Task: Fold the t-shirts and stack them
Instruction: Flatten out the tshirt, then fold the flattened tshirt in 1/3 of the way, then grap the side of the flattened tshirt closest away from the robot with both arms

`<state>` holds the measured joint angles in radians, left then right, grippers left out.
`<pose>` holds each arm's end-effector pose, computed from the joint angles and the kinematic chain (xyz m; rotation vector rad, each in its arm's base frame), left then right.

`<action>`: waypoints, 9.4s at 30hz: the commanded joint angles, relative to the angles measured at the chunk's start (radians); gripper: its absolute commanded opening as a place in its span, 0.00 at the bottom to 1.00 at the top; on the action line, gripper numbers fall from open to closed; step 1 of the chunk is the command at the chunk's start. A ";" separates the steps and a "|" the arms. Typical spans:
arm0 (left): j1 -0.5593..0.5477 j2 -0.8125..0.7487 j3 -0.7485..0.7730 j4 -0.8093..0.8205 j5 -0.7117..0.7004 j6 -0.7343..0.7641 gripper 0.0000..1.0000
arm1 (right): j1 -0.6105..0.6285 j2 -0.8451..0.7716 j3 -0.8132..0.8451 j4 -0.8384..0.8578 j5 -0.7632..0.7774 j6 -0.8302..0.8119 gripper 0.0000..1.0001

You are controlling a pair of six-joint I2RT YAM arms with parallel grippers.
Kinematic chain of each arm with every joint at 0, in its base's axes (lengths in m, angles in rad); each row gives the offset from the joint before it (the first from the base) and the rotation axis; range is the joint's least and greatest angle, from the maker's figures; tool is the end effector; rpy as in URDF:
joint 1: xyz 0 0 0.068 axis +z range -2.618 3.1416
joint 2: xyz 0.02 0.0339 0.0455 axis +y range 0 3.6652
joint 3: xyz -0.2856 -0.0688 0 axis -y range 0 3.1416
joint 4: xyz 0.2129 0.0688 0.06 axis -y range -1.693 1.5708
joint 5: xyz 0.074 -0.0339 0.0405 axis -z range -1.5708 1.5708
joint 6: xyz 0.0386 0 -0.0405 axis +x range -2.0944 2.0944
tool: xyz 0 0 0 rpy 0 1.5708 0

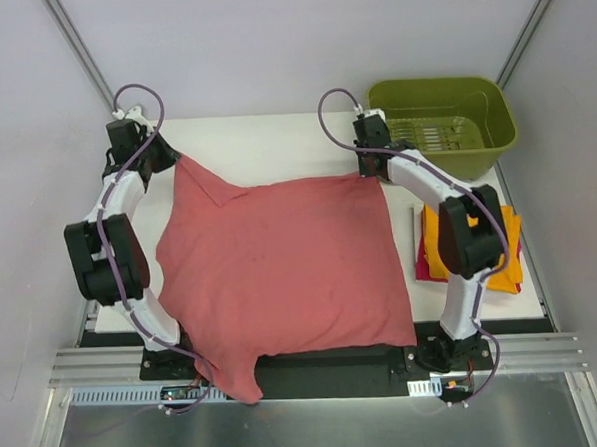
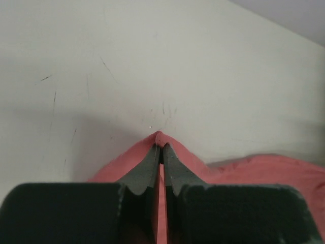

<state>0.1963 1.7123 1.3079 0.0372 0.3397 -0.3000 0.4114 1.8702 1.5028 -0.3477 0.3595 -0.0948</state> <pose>0.3778 0.0620 0.3280 -0.2528 1.9198 -0.3978 0.3791 0.1506 0.2937 -0.3803 2.2100 -0.2404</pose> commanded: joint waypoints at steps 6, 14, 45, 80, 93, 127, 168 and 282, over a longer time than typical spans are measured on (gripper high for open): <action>-0.006 0.256 0.178 0.093 0.074 0.009 0.00 | -0.011 0.155 0.200 0.058 0.048 -0.009 0.01; -0.006 0.141 0.117 0.087 0.073 -0.036 0.00 | -0.010 0.101 0.194 0.044 0.073 -0.025 0.01; -0.113 -1.145 -0.616 -0.701 -0.372 -0.565 0.00 | -0.072 -0.171 -0.059 -0.051 0.045 -0.154 0.01; -0.113 -1.054 -0.791 -0.597 -0.140 -0.630 0.00 | 0.058 -0.394 -0.311 -0.134 -0.248 -0.040 0.63; -0.110 -0.490 -0.532 -0.306 -0.175 -0.582 0.00 | 0.481 -0.241 -0.260 0.104 -0.562 0.004 0.61; -0.103 -0.365 -0.539 -0.280 -0.211 -0.528 0.00 | 0.690 0.340 0.191 0.062 -0.283 -0.048 0.42; -0.107 -0.913 -0.795 -0.711 0.021 -0.505 0.00 | 0.688 -0.011 -0.041 -0.169 -0.390 -0.118 0.02; -0.028 -0.902 -0.871 -0.737 -0.528 -0.734 0.75 | 0.184 -0.454 -0.446 0.013 -0.545 0.018 1.00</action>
<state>0.1650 0.7616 0.3954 -0.6781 -0.0650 -1.0348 0.5934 1.4841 1.0756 -0.3298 -0.2214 -0.0860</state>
